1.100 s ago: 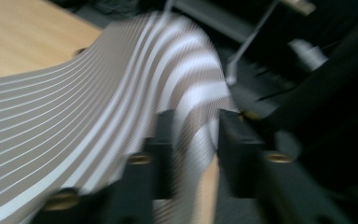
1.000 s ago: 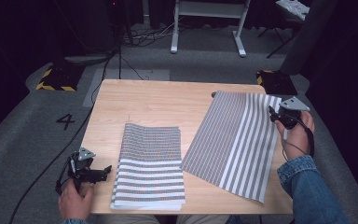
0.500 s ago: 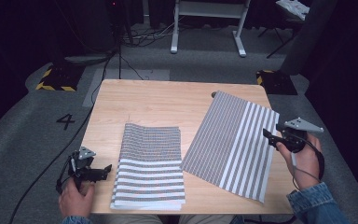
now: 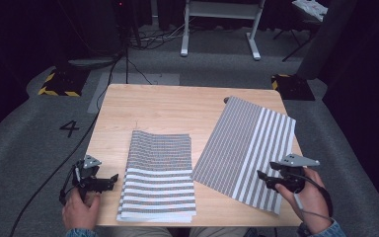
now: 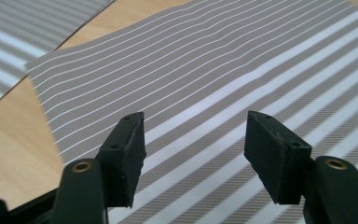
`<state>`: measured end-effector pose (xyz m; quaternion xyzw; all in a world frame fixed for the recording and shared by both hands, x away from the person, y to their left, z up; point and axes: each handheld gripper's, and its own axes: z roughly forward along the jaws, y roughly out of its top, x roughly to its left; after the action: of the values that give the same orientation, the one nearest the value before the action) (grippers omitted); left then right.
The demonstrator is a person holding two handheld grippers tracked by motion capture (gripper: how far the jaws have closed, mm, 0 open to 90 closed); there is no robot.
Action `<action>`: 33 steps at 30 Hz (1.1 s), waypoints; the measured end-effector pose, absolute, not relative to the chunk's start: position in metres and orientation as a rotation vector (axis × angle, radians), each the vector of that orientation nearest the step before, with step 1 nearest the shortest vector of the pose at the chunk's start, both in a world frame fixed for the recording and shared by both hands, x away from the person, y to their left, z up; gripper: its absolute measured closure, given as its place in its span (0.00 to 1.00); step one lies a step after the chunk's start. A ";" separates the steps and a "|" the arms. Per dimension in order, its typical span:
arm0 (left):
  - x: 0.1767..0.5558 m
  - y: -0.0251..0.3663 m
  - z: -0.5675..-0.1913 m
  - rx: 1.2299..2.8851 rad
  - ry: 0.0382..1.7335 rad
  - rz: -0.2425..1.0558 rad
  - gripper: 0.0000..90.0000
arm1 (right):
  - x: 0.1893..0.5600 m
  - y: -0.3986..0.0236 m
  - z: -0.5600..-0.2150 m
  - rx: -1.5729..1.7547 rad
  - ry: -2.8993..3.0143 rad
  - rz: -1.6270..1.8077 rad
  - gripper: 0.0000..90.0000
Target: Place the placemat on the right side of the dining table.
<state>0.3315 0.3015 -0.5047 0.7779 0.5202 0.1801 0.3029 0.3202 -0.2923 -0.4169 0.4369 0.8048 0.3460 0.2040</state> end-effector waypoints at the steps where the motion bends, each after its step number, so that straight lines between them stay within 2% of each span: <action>1: 0.332 0.301 -0.505 2.062 1.379 0.477 0.00 | 0.317 -0.287 -0.420 1.204 2.265 0.962 0.43; 16: 0.332 0.302 -0.505 2.062 1.378 0.475 0.00 | 0.301 -0.186 -0.453 1.122 2.404 1.018 0.42; 22: 0.332 0.301 -0.505 2.062 1.378 0.475 0.00 | 0.310 -0.149 -0.478 1.114 2.425 1.003 0.41; 28: 0.332 0.301 -0.505 2.062 1.378 0.475 0.00 | 0.325 -0.138 -0.495 1.149 2.375 0.952 0.40; 33: 0.332 0.302 -0.505 2.062 1.378 0.477 0.00 | 0.328 -0.142 -0.498 1.135 2.327 0.998 0.52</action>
<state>0.3316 0.3015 -0.5047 0.7781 0.5200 0.1800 0.3030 0.3276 -0.1421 -0.4981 0.4022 0.8246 0.3536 0.1823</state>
